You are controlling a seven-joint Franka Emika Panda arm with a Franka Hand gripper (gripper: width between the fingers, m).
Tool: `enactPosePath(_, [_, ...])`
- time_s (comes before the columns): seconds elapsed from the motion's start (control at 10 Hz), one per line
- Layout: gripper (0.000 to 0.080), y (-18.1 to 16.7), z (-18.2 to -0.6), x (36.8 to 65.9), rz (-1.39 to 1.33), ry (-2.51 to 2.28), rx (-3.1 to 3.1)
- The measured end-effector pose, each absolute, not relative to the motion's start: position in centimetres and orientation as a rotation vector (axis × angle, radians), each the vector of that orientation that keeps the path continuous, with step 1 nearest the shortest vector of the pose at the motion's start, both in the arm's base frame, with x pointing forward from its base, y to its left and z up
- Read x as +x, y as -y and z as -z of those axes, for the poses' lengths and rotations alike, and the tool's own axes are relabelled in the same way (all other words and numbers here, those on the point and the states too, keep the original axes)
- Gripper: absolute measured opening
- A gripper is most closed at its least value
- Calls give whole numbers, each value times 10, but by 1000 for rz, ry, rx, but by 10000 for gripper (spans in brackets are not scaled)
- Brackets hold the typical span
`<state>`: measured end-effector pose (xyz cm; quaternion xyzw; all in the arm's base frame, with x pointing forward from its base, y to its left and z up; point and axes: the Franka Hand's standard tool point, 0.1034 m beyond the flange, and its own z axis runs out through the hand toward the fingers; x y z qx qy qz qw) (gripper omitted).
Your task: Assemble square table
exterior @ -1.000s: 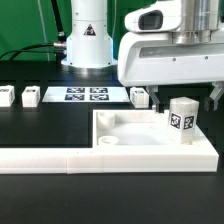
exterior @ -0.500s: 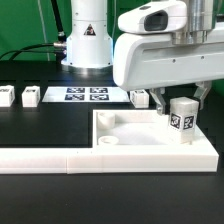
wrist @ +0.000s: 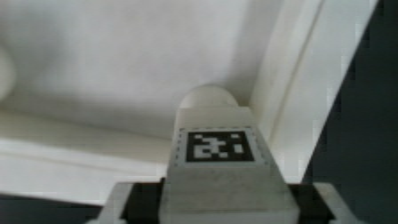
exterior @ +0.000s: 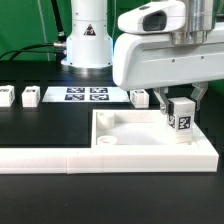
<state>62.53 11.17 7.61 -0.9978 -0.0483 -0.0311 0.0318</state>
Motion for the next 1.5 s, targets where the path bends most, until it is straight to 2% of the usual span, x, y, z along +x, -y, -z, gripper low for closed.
enactPosePath(0.9, [290, -117, -75, 623, 33, -1199, -2774])
enactPosePath(1.3, [320, -118, -74, 623, 13, -1411, -2664])
enactPosePath(1.4, [513, -118, -74, 623, 18, -1349, -2696])
enactPosePath(1.5, [513, -118, -74, 622, 16, -1261, -2742])
